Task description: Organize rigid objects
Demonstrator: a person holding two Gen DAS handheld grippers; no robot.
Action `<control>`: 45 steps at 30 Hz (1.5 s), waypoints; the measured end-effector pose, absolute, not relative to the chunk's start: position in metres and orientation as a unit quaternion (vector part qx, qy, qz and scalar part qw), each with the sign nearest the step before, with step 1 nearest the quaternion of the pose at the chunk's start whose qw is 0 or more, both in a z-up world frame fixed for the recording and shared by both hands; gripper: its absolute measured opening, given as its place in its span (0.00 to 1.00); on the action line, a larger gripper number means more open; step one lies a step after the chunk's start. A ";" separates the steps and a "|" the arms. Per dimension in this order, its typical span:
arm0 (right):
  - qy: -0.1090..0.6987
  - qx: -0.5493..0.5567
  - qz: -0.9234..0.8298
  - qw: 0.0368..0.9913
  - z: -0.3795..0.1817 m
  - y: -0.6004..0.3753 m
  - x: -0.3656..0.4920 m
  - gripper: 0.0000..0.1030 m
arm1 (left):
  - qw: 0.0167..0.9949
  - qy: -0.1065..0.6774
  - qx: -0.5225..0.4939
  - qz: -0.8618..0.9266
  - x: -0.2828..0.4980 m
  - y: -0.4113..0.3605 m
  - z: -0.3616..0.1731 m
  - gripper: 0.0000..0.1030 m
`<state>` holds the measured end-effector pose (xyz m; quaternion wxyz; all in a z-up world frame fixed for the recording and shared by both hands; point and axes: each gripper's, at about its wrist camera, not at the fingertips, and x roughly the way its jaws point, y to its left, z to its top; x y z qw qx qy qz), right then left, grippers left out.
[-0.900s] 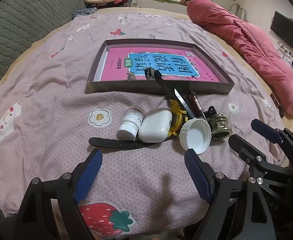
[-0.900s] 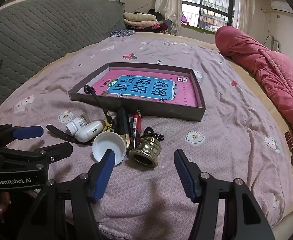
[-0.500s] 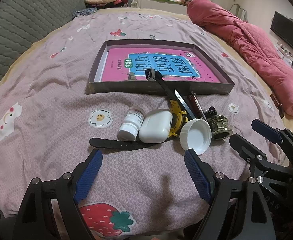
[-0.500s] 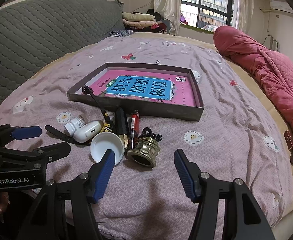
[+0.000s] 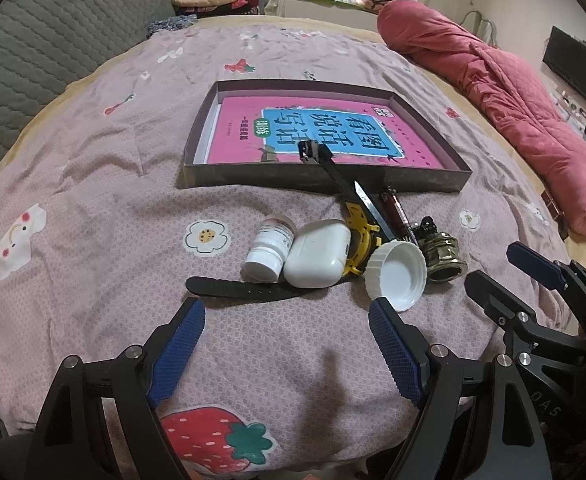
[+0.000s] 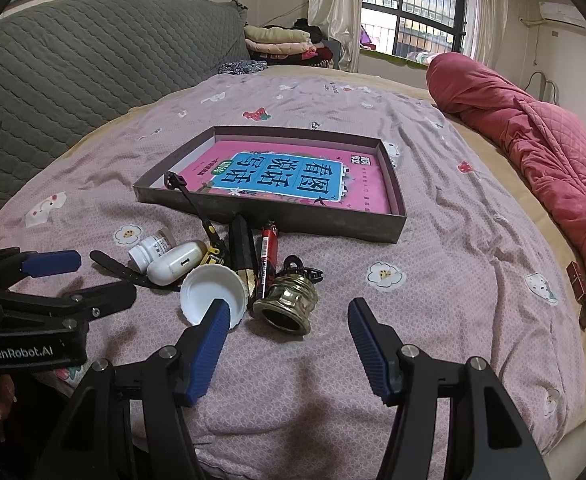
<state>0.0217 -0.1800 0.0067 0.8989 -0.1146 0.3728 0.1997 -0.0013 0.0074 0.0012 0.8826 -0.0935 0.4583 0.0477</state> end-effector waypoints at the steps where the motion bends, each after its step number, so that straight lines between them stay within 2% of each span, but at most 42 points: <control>1: 0.373 -0.114 0.199 0.899 0.007 -0.181 0.022 0.59 | 0.882 0.458 -0.096 0.048 -0.001 0.009 0.001 0.82; 23: 0.388 -0.093 0.181 0.899 -0.001 -0.201 0.042 0.59 | 0.872 0.472 -0.127 0.029 0.028 0.003 -0.002 0.82; 37: 0.421 -0.130 0.181 0.879 -0.027 -0.195 0.056 0.59 | 0.863 0.487 -0.131 0.026 0.051 -0.002 -0.011 0.82; 45: 0.402 -0.168 0.161 0.886 -0.031 -0.184 0.059 0.59 | 0.865 0.477 -0.150 0.031 0.065 0.001 -0.014 0.82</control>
